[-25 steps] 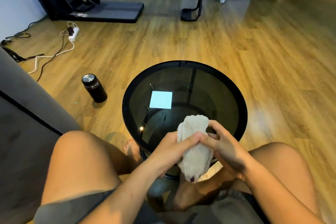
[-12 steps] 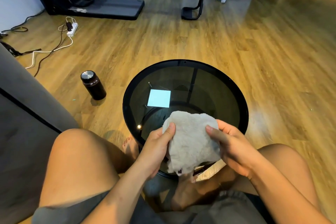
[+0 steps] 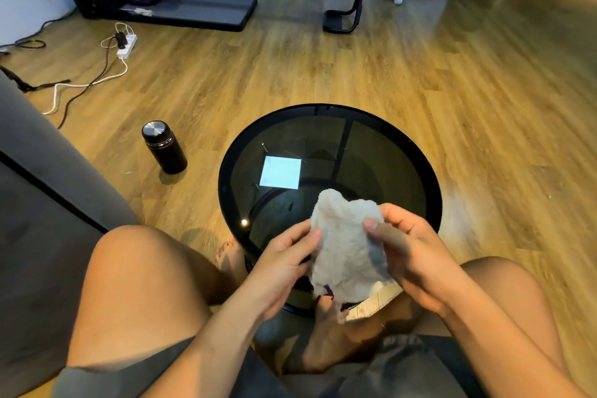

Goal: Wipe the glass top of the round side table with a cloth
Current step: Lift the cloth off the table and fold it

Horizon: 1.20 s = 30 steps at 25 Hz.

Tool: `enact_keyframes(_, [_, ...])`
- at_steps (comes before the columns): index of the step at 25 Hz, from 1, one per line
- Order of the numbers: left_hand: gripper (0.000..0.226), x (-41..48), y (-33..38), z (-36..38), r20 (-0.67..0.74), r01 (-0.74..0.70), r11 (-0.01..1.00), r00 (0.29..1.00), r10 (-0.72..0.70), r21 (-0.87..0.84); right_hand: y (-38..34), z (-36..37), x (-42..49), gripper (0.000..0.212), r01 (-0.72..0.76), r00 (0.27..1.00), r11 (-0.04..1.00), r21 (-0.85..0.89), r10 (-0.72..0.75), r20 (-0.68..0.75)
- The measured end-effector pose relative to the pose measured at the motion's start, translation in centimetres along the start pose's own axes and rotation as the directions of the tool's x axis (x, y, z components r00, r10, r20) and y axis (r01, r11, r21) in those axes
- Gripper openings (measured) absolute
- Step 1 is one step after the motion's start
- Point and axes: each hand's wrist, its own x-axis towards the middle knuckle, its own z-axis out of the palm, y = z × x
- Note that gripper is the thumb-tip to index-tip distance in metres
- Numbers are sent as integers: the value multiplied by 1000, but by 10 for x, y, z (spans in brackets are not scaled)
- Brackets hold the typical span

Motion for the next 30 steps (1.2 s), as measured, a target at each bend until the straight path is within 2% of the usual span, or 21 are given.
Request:
enact_keyframes(3, [30, -1, -2, 1, -55, -35, 999, 998, 37, 40, 4, 8, -3, 16, 24, 1000, 996, -89, -25, -6])
enact_keyframes(6, [25, -1, 1, -4, -112, -67, 998, 992, 66, -6, 0, 10, -1, 23, 56, 989, 991, -124, -72, -127])
enact_keyframes(9, [25, 1, 5, -7, -147, -141, 984, 981, 125, -107, -4, 7, 0, 18, 38, 968, 986, -162, -77, -238])
enact_keyframes(12, [51, -1, 12, -7, -118, -142, 981, 985, 127, -130, -8, 4, -4, 35, 45, 994, 989, -144, -59, -97])
enact_keyframes(14, [68, -3, 16, -9, -42, -90, 991, 995, 86, -101, -14, 0, -6, 32, 91, 995, 974, -209, -99, -28])
enact_keyframes(17, [62, -5, 20, -7, -6, -86, 996, 996, 86, -5, -21, -6, -7, 31, 159, 987, 937, -311, -159, 26])
enact_keyframes(19, [52, -4, 28, -3, -63, -175, 974, 981, 186, 145, -27, -9, -7, 35, 186, 982, 897, -400, -182, 50])
enact_keyframes(20, [48, -2, 35, 0, -83, -228, 937, 963, 257, 264, -30, -11, -4, 38, 205, 977, 828, -522, -205, 60])
enact_keyframes(22, [40, 6, 52, 3, -113, -286, 797, 909, 402, 532, -34, -16, 8, 35, 221, 951, 561, -798, -307, 47])
enact_keyframes(23, [35, 11, 61, 4, -129, -297, 714, 870, 476, 634, -38, -17, 15, 30, 229, 921, 456, -860, -388, 39])
enact_keyframes(24, [31, 16, 70, 7, -128, -321, 638, 823, 554, 700, -44, -16, 24, 24, 259, 885, 423, -869, -464, 38])
enact_keyframes(26, [25, 24, 87, 11, -73, -408, 487, 704, 706, 772, -52, -15, 38, 17, 373, 799, 424, -825, -598, 53])
enact_keyframes(28, [21, 27, 91, 9, -13, -426, 344, 613, 790, 837, -49, -15, 45, 15, 461, 726, 383, -800, -681, 92])
enact_keyframes(29, [19, 26, 86, 4, 32, -403, 267, 600, 800, 875, -40, -18, 45, 15, 492, 709, 352, -796, -693, 132])
enact_keyframes(30, [18, 24, 76, -4, 99, -375, 184, 621, 778, 908, -25, -23, 43, 16, 513, 716, 336, -790, -675, 177])
